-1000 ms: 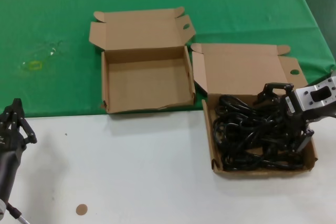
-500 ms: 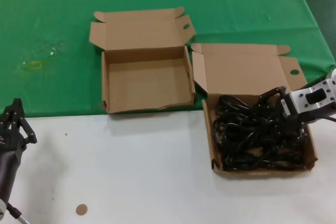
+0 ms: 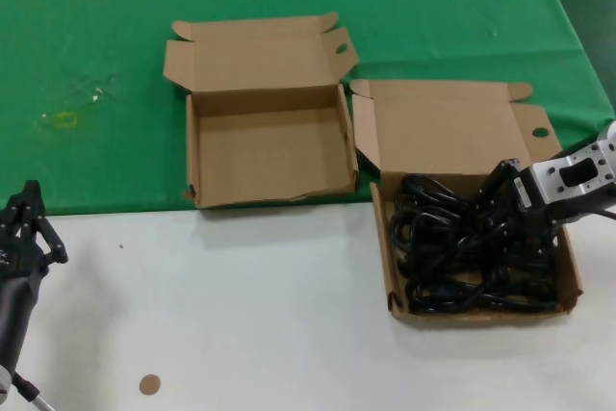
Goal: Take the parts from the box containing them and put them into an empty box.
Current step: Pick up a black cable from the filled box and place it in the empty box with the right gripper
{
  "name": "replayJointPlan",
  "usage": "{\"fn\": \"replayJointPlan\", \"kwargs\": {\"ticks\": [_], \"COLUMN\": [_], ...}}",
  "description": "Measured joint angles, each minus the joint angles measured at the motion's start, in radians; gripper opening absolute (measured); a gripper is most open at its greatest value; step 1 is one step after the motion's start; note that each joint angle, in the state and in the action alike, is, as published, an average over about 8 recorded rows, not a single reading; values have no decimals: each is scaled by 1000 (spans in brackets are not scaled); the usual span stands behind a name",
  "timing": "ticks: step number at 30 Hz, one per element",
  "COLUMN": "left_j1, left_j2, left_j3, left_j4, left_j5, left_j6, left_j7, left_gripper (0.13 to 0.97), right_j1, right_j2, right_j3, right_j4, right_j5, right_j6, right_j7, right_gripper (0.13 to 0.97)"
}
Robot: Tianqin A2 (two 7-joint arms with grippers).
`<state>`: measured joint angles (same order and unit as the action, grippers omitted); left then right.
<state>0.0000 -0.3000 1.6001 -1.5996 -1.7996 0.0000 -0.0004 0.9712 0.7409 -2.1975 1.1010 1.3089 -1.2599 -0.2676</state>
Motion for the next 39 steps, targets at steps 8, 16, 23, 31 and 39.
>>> {"fn": "replayJointPlan", "kwargs": {"ticks": [8, 16, 23, 31, 39], "left_j1": [0, 0, 0, 0, 0], "left_j2": [0, 0, 0, 0, 0], "left_j3": [0, 0, 0, 0, 0], "left_j4": [0, 0, 0, 0, 0], "left_j5": [0, 0, 0, 0, 0], "left_j6": [0, 0, 0, 0, 0], "left_j7": [0, 0, 0, 0, 0], "left_gripper": [144, 144, 144, 144, 144], "right_j1": [7, 81, 174, 245, 314], "right_j2": [8, -19, -96, -241, -421], "right_j3": [17, 32, 20, -15, -40], "right_j4": [29, 53, 13, -110, -334], "right_j5": [-2, -14, -56, -105, -130], "right_j6": [-31, -55, -37, 46, 173], "right_j7": [37, 93, 111, 86, 12], "right_gripper": [272, 229, 224, 223, 222]}}
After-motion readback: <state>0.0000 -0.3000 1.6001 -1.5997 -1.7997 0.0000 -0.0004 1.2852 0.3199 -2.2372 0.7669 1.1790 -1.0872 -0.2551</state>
